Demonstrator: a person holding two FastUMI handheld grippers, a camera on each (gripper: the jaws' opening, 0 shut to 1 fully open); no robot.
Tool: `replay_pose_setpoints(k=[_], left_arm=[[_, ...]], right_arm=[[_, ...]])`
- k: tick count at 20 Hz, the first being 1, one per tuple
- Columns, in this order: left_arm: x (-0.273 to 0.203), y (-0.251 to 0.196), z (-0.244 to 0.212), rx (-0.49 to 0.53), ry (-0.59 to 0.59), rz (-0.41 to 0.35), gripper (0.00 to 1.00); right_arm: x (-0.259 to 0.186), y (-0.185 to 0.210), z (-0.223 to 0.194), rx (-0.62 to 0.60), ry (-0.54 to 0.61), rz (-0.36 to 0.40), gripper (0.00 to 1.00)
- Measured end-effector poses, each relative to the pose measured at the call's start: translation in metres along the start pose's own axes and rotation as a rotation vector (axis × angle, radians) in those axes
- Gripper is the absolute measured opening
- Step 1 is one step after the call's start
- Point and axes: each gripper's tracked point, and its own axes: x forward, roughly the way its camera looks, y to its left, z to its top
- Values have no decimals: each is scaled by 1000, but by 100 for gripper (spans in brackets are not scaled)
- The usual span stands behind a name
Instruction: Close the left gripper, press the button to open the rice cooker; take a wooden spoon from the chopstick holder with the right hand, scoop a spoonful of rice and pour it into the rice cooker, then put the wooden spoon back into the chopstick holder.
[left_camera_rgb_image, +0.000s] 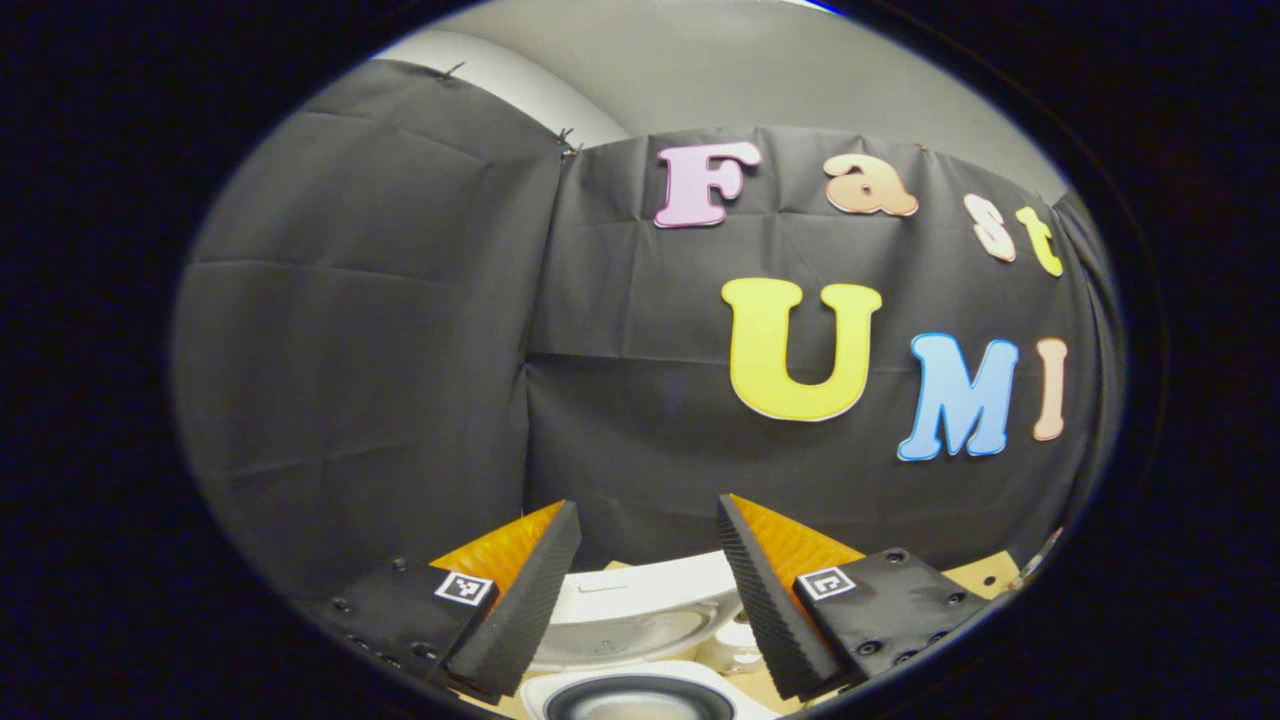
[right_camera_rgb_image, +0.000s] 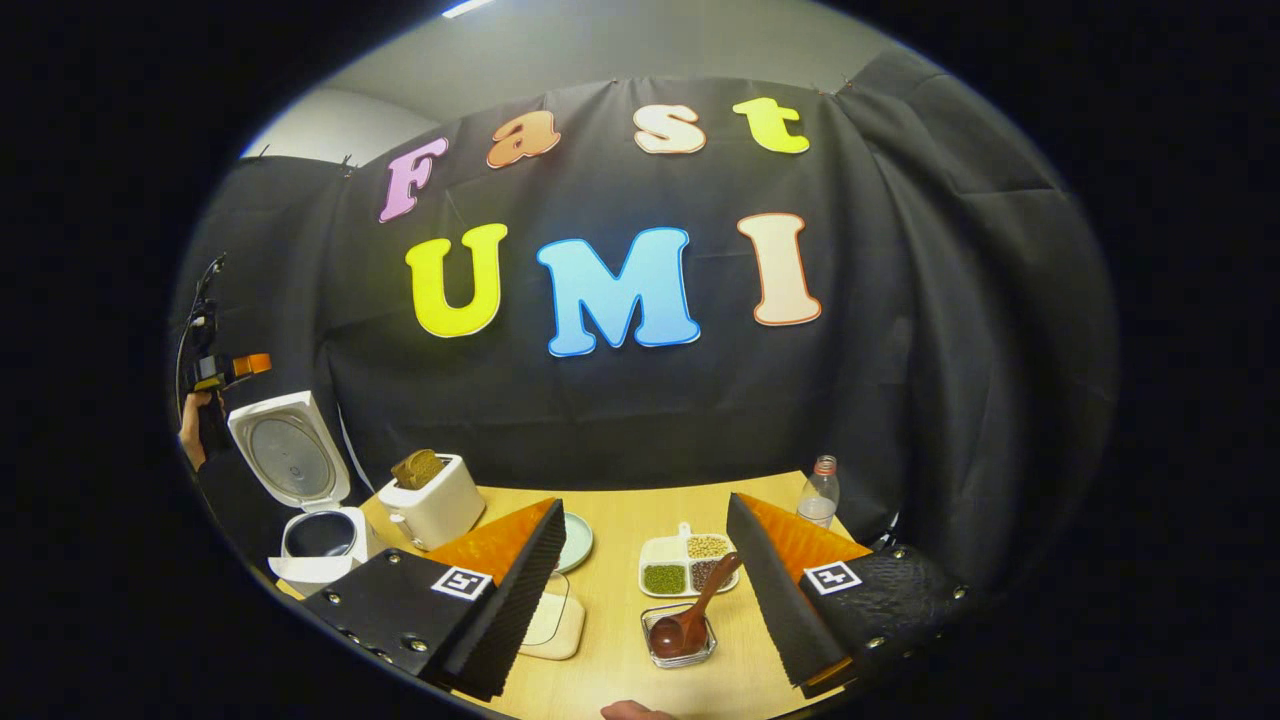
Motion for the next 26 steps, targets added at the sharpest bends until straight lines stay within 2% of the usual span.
replay_pose_setpoints(k=[1,3,4,5,8,10,12,13,14,15,17,18,20,21,22,25,26], left_arm=[[9,3,-5,-12,12,6,99],[28,13,-11,-35,25,45,92],[39,15,-16,-37,36,59,95],[43,15,-20,-33,44,64,92],[52,15,-32,13,67,68,92],[56,19,-51,-20,125,90,95],[63,20,-52,21,106,124,99],[60,23,-53,47,111,139,92],[57,21,-53,39,112,146,95],[53,19,-53,36,120,149,92],[36,9,-54,42,94,147,99],[28,6,-55,53,75,148,95],[15,-1,-60,71,47,161,99],[9,-6,-63,67,36,166,95],[1,-8,-68,68,37,173,99],[-26,-15,-80,78,35,172,91],[-36,-17,-88,75,38,173,95]], right_arm=[[1,-1,0,0,2,-4,98],[4,-2,2,11,-1,-8,98],[5,-1,2,13,0,-5,98],[6,-1,2,10,1,-4,98],[11,-1,6,-6,-3,1,98],[14,-1,3,0,10,5,98],[17,2,1,18,21,15,98],[18,4,2,23,20,21,98],[19,5,2,22,19,22,98],[19,6,1,20,20,26,98],[19,8,1,22,21,36,98],[20,10,0,23,22,44,98],[21,11,-1,21,26,56,98],[21,11,-1,23,29,62,98],[21,12,-1,27,33,69,98],[17,13,1,25,29,85,98],[16,12,3,15,24,87,98]])
